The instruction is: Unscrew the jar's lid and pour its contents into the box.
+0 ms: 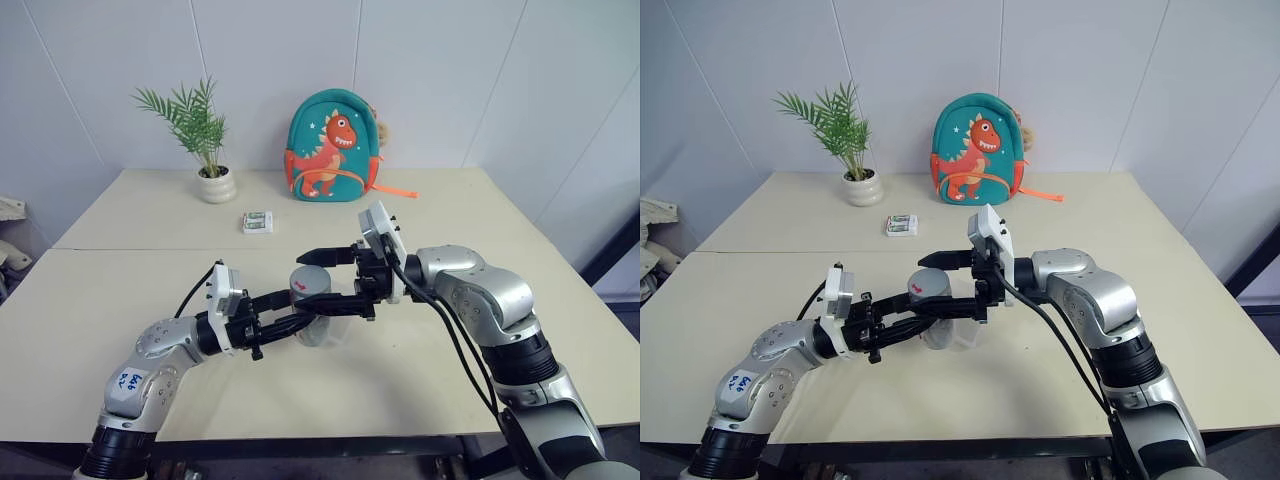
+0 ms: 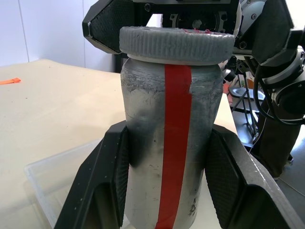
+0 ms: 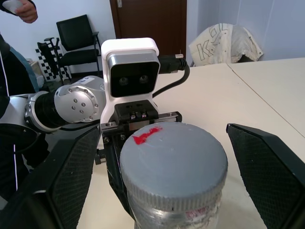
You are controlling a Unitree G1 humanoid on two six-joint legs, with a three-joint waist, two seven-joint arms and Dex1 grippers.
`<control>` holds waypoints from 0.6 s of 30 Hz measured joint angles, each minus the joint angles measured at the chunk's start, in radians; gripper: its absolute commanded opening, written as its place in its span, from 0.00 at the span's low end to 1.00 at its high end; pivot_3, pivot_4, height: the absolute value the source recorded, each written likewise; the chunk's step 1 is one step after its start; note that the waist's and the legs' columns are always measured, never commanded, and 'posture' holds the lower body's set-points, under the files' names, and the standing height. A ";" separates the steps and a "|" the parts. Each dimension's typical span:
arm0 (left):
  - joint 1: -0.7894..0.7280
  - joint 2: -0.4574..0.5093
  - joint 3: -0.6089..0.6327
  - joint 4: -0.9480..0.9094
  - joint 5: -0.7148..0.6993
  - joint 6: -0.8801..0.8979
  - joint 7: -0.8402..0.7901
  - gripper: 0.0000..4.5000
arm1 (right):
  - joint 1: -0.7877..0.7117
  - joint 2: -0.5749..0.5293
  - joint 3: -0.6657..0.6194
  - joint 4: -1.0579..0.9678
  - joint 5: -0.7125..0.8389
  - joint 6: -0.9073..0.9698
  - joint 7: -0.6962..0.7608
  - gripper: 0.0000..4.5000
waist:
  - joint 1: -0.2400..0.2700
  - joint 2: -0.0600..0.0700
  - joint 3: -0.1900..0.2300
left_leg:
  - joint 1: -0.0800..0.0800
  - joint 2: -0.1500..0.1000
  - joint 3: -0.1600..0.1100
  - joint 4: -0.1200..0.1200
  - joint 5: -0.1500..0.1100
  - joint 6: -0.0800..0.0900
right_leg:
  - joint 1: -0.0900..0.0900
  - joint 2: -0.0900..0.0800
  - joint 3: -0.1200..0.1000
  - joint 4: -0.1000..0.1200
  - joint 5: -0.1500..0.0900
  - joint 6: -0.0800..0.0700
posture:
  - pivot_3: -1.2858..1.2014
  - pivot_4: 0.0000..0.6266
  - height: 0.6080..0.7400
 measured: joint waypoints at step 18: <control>0.000 -0.001 -0.001 -0.008 -0.002 0.000 0.001 0.42 | -0.073 0.100 -0.164 0.008 0.220 0.172 -0.103 0.71 | 0.001 0.000 0.000 | 0.000 0.000 -0.001 0.000 0.000 0.000 | 0.000 0.000 0.000 0.000 0.000 0.000 | 0.52 0.24 1.00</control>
